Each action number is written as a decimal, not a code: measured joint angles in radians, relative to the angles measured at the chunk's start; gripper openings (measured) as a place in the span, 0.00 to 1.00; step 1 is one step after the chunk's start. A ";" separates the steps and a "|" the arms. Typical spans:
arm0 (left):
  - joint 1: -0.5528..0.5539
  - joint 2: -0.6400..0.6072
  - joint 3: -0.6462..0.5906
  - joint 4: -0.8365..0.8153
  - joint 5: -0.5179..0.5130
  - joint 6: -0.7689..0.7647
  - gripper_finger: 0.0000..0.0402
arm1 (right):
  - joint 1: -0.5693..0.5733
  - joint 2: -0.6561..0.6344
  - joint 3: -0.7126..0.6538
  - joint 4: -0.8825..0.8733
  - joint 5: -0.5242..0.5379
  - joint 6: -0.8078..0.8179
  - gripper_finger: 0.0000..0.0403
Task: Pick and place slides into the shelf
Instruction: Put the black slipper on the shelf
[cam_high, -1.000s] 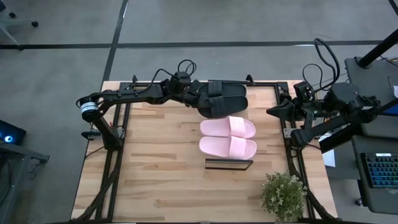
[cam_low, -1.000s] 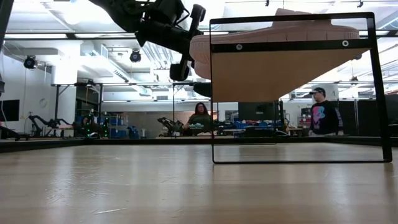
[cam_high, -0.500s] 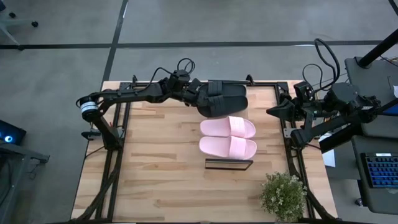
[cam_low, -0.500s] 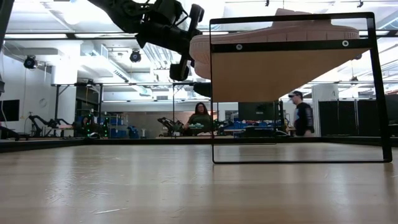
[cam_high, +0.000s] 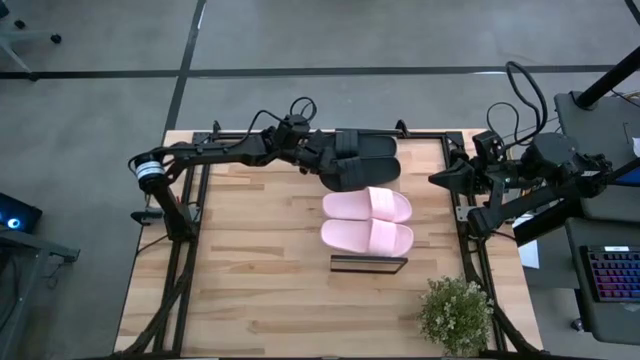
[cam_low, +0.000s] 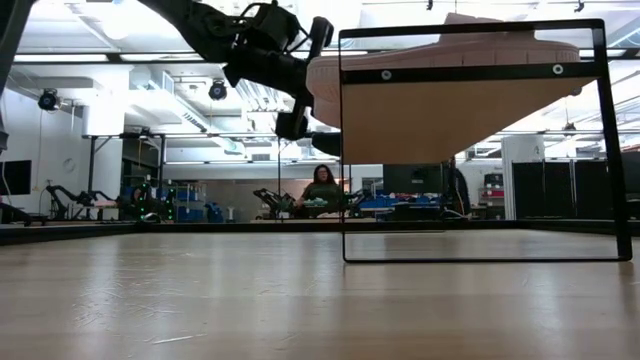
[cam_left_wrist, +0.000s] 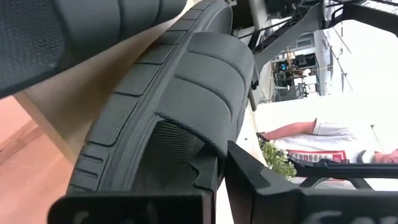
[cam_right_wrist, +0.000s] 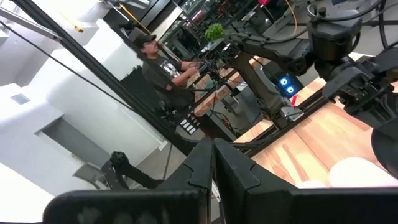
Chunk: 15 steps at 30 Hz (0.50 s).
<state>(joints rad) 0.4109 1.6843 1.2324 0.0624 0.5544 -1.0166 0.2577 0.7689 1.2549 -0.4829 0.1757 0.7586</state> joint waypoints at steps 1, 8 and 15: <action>0.000 0.006 0.001 0.007 0.004 -0.001 0.00 | 0.000 0.000 0.000 0.001 0.000 0.000 0.02; 0.005 0.018 0.001 0.060 0.004 -0.027 0.00 | 0.000 0.000 0.000 0.001 0.000 0.000 0.02; 0.020 0.018 0.002 0.062 -0.003 -0.054 0.00 | 0.000 0.000 0.000 0.001 0.000 -0.005 0.02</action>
<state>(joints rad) 0.4311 1.7023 1.2343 0.1242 0.5513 -1.0706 0.2577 0.7689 1.2549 -0.4820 0.1760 0.7539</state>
